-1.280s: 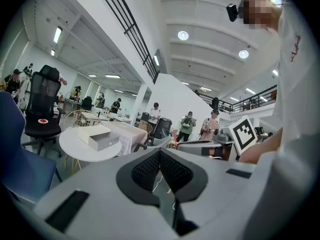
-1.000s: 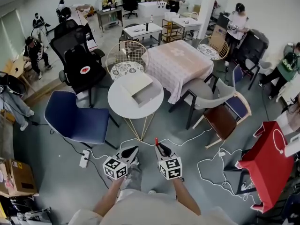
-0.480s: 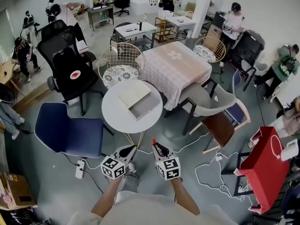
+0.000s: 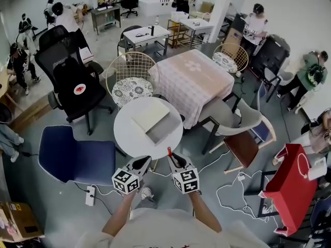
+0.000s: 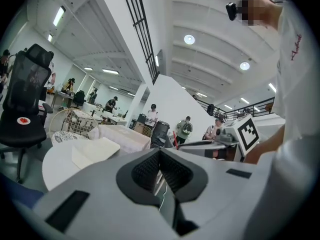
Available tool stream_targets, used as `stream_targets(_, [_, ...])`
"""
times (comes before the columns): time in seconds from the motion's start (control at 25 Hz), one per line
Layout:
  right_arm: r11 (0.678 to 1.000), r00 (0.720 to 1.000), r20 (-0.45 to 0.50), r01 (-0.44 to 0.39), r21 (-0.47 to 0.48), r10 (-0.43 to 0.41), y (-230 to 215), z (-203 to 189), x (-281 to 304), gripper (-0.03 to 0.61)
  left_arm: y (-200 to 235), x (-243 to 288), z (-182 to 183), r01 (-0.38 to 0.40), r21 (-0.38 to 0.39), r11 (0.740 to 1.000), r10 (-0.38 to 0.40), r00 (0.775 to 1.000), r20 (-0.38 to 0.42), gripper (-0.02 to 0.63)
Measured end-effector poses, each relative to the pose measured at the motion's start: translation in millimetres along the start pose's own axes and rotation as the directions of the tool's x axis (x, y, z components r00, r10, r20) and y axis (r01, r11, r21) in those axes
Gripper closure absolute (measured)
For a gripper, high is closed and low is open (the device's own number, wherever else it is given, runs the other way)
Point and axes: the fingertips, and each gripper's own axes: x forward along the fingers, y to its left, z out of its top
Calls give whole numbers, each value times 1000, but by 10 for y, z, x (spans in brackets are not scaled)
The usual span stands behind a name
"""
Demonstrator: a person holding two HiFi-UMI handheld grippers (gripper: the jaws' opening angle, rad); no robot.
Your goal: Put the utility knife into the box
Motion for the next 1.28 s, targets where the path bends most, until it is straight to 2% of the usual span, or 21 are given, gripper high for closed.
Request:
stream_targets(0.2, [1000,999,34,13,-11,-12,-62,390,347,498,353,132,303,18,17,1000,-18,1000,10,603])
stream_targets(0.44, [999,998,50,49,1,-49,-204,582,552,498,508,341,517,63,40,997,-63,998,-1,603])
stream_targets(0.8, [998,998,15,53,30,-53,-260,384,703,498,663,400,300,66,5,998,-65,997,-41,603])
stream_targets(1.28, [998,999,-49,-8,57,11,-443,245,1051,497,917,551,128,-4,-62,998,-1,997,-81,603])
